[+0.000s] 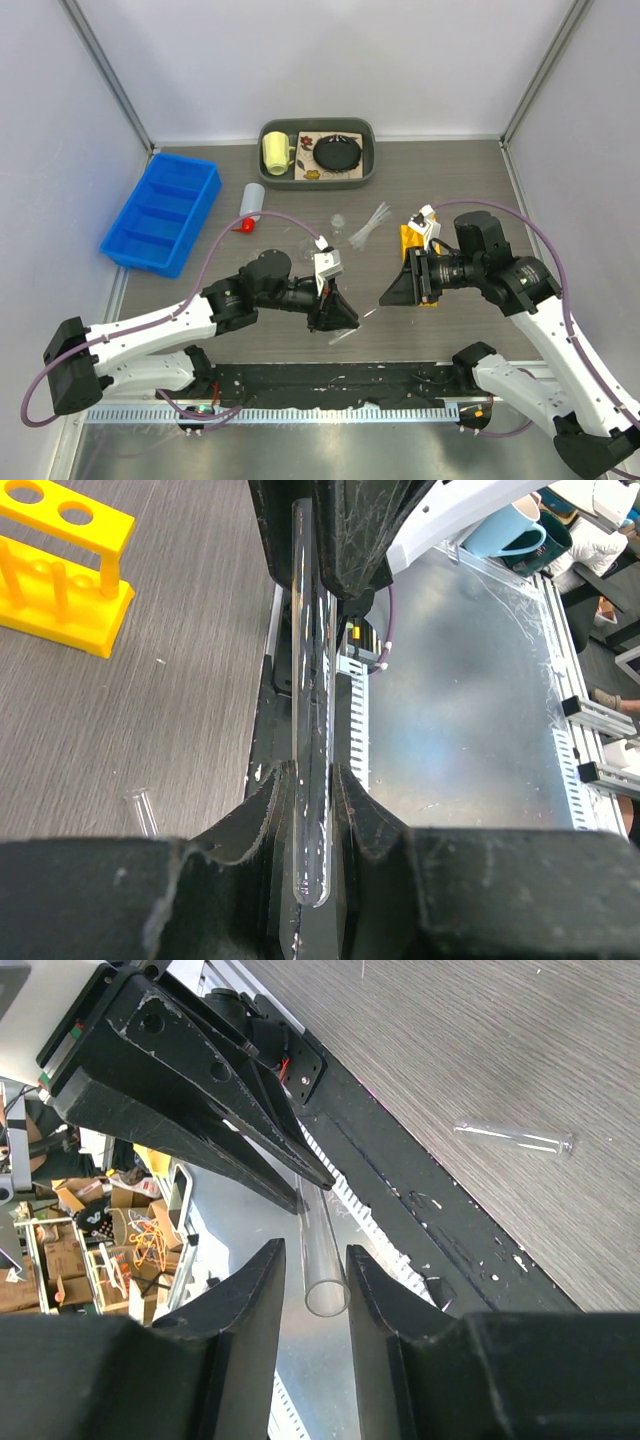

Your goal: Organize the chemistry lab equipment

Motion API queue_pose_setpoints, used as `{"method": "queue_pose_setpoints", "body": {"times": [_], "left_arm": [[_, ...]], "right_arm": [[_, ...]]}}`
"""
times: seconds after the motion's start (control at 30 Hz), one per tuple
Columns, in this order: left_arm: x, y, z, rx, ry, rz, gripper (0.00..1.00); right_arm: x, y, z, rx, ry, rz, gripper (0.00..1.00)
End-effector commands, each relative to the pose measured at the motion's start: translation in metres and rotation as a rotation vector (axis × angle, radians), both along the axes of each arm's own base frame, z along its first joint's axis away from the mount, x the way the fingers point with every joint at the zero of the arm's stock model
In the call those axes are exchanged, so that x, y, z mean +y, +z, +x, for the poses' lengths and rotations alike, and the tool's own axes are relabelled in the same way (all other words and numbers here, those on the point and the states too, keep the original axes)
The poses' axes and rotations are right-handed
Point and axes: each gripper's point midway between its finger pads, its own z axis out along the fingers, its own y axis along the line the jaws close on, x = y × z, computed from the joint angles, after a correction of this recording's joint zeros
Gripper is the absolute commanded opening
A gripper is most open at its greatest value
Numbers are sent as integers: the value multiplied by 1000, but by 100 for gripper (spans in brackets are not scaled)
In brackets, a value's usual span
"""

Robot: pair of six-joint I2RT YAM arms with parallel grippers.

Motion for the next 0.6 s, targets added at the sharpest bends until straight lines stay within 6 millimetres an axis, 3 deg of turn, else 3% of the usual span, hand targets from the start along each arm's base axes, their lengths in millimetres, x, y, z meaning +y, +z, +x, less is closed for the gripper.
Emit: {"method": "queue_pose_setpoints", "body": {"times": [0.0,0.17,0.27,0.3,0.33,0.43,0.47,0.5,0.57], "left_arm": [[1,14,-2,-17,-13,-59,17],[3,15,0,-19,5,-56,24],[6,19,6,-26,44,-49,37],[7,21,12,-32,78,-46,46],[7,25,16,-37,97,-44,47],[11,32,33,-43,196,6,53],[17,25,38,-31,240,64,52],[18,42,45,-49,278,56,53],[33,36,65,-44,421,151,56]], "right_arm": [[3,11,4,-44,2,23,34],[2,15,5,-54,-8,21,24],[1,16,8,-56,-22,12,20],[1,17,8,-60,-25,10,20],[1,17,10,-60,-30,3,20],[-5,13,25,-73,-93,-66,20],[-12,10,34,-83,-147,-119,20],[-15,7,41,-90,-176,-151,20],[-25,1,60,-104,-256,-236,16]]}}
